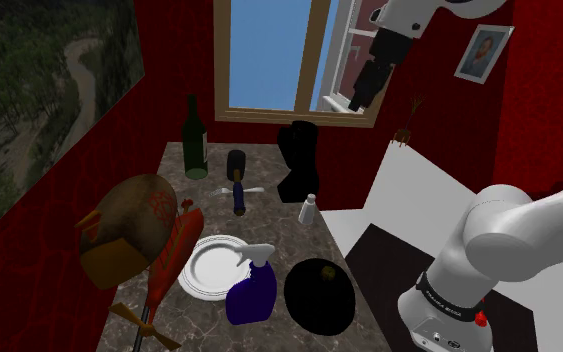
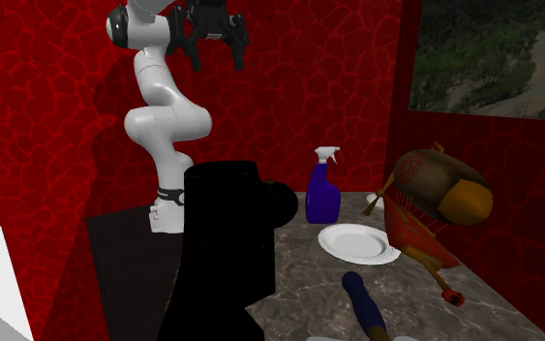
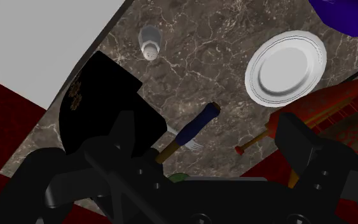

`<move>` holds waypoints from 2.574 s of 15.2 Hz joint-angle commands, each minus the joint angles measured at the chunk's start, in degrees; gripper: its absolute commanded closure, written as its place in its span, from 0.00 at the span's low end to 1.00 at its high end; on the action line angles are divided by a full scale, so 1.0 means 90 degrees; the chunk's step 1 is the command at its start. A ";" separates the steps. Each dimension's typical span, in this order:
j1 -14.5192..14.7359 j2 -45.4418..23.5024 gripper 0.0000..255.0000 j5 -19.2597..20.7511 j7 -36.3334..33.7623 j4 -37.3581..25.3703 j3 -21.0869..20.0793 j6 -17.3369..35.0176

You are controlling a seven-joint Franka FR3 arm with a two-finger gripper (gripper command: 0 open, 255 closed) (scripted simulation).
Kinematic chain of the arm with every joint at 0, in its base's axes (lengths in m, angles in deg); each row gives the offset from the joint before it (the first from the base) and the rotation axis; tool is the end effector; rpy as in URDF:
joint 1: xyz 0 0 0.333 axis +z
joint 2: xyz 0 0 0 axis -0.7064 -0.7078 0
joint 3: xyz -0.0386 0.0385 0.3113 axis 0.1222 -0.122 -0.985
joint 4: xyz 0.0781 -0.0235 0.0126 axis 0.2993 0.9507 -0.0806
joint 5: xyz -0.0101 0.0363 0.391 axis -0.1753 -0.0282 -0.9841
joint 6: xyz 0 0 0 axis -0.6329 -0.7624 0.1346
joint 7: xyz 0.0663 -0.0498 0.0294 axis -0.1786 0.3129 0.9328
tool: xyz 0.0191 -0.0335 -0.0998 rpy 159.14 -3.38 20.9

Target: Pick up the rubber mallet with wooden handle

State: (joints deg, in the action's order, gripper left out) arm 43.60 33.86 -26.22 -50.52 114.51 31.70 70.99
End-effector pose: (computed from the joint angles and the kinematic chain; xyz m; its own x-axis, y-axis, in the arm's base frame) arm 0.3250 -0.0304 0.6173 0.9849 0.0534 0.1649 0.0694 -0.9933 -0.0924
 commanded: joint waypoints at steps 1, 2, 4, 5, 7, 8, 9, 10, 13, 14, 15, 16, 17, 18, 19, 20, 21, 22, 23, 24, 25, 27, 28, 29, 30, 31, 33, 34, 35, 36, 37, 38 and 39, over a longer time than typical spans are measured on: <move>0.0000 0.0000 0.00 0.0000 0.0000 0.0000 0.0000 0.0000; -0.0014 -0.0127 0.00 -0.0036 -0.0166 0.0072 -0.0092 0.0198; -0.0043 -0.0412 0.00 -0.0100 -0.0496 0.0184 -0.0274 0.0593; -0.0058 -0.0568 0.00 -0.0129 -0.0660 0.0225 -0.0363 0.0788; -0.0091 -0.0907 0.00 -0.0174 -0.0989 0.0275 -0.0538 0.1173; -0.0109 -0.1090 0.00 -0.0191 -0.1153 0.0285 -0.0623 0.1362; -0.0126 -0.1280 0.00 -0.0203 -0.1319 0.0285 -0.0706 0.1548; -0.0146 -0.1477 0.00 -0.0210 -0.1485 0.0275 -0.0787 0.1731; -0.0208 -0.2109 0.00 -0.0195 -0.1993 0.0184 -0.1015 0.2254; -0.0231 -0.2331 0.00 -0.0177 -0.2166 0.0134 -0.1087 0.2418; -0.0255 -0.2557 0.00 -0.0153 -0.2340 0.0075 -0.1155 0.2577; -0.0278 -0.2789 0.00 -0.0120 -0.2518 0.0006 -0.1219 0.2730; -0.0300 -0.3024 0.00 -0.0080 -0.2698 -0.0072 -0.1280 0.2876; -0.0324 -0.3263 0.00 -0.0033 -0.2879 -0.0160 -0.1338 0.3015; -0.0345 -0.3505 0.00 0.0022 -0.3064 -0.0256 -0.1390 0.3147; -0.0363 -0.3749 0.00 0.0084 -0.3251 -0.0361 -0.1435 0.3272; -0.0379 -0.3997 0.00 0.0153 -0.3440 -0.0475 -0.1474 0.3388; -0.0392 -0.4246 0.00 0.0229 -0.3630 -0.0598 -0.1508 0.3497; -0.0399 -0.4496 0.00 0.0309 -0.3822 -0.0729 -0.1532 0.3596; -0.0402 -0.4748 0.00 0.0394 -0.4013 -0.0868 -0.1549 0.3688; -0.0400 -0.5001 0.00 0.0481 -0.4203 -0.1016 -0.1559 0.3770; -0.0379 -0.5508 0.00 0.0656 -0.4576 -0.1336 -0.1551 0.3909; -0.0360 -0.5761 0.00 0.0741 -0.4756 -0.1509 -0.1535 0.3966; -0.0338 -0.6014 0.00 0.0823 -0.4932 -0.1689 -0.1514 0.4014; -0.0312 -0.6268 0.00 0.0899 -0.5102 -0.1878 -0.1486 0.4053; -0.0279 -0.6520 0.00 0.0968 -0.5264 -0.2075 -0.1449 0.4085; -0.0210 -0.7026 0.00 0.1085 -0.5568 -0.2492 -0.1365 0.4125; -0.0174 -0.7279 0.00 0.1132 -0.5709 -0.2714 -0.1319 0.4134; -0.0138 -0.7532 0.00 0.1172 -0.5842 -0.2943 -0.1271 0.4135; -0.0104 -0.7787 0.00 0.1203 -0.5970 -0.3182 -0.1222 0.4128; -0.0068 -0.8042 0.00 0.1227 -0.6089 -0.3430 -0.1171 0.4114; -0.0037 -0.8300 0.00 0.1244 -0.6204 -0.3688 -0.1121 0.4092; -0.0024 -0.8388 0.00 0.1247 -0.6240 -0.3779 -0.1102 0.4083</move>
State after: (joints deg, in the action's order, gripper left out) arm 43.11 -40.01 -15.11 -105.90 82.54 21.49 108.25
